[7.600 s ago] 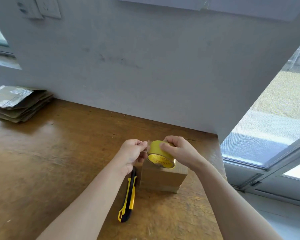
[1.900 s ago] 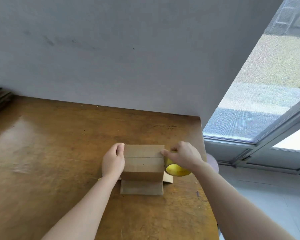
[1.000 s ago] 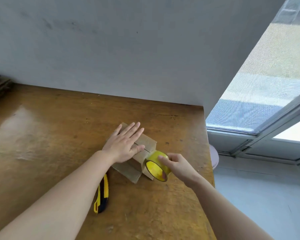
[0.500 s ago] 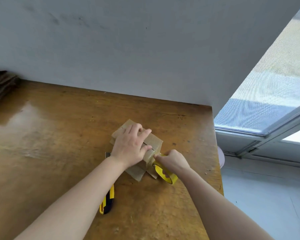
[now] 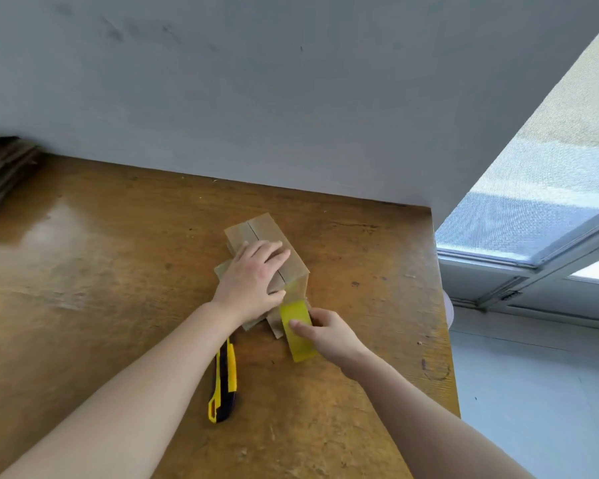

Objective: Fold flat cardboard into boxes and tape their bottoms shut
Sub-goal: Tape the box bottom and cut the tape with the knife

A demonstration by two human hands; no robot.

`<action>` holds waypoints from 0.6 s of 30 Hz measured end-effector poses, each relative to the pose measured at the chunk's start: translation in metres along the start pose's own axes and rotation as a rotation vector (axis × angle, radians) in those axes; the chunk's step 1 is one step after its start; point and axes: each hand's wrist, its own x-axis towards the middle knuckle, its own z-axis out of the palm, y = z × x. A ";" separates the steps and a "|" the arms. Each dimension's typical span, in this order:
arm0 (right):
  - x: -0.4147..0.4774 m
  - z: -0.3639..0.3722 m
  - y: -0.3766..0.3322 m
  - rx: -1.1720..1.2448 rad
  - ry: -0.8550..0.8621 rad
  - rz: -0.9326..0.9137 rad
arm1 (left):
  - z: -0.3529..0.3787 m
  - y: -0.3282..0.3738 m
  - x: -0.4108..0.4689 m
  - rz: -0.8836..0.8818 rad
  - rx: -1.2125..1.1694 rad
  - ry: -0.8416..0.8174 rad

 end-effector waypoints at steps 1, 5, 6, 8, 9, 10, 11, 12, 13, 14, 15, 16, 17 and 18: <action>0.000 0.001 0.000 0.012 0.007 0.010 | 0.001 -0.001 -0.001 0.005 -0.007 -0.004; 0.005 0.000 -0.012 0.004 0.004 0.053 | 0.004 -0.012 0.001 0.036 -0.032 -0.059; 0.006 0.001 -0.014 0.005 -0.003 0.057 | 0.004 -0.015 0.001 0.039 -0.040 -0.071; 0.007 0.007 -0.016 0.031 -0.005 0.066 | 0.004 -0.020 0.001 0.037 -0.045 -0.096; 0.007 0.010 -0.017 0.043 0.004 0.067 | 0.004 -0.022 0.002 0.038 -0.040 -0.109; 0.006 0.013 -0.017 0.044 0.018 0.059 | 0.004 -0.022 0.002 0.041 -0.030 -0.119; 0.006 0.015 -0.018 0.031 0.033 0.042 | 0.003 -0.022 0.001 0.047 -0.021 -0.121; 0.006 0.018 -0.018 0.013 0.049 0.023 | 0.001 -0.021 -0.001 0.054 -0.025 -0.111; 0.006 0.020 -0.019 -0.002 0.062 0.002 | -0.002 -0.020 -0.004 0.061 -0.041 -0.083; 0.006 0.021 -0.021 -0.014 0.071 -0.013 | -0.005 -0.020 -0.009 0.061 -0.063 -0.044; 0.007 0.022 -0.021 -0.020 0.074 -0.022 | -0.007 -0.018 -0.015 0.043 -0.097 0.011; 0.007 0.023 -0.022 -0.019 0.072 -0.024 | -0.009 -0.016 -0.023 -0.004 -0.155 0.091; 0.006 0.023 -0.022 -0.018 0.067 -0.023 | -0.008 -0.014 -0.033 -0.086 -0.230 0.206; 0.005 0.023 -0.022 -0.019 0.062 -0.022 | -0.006 -0.012 -0.044 -0.205 -0.308 0.335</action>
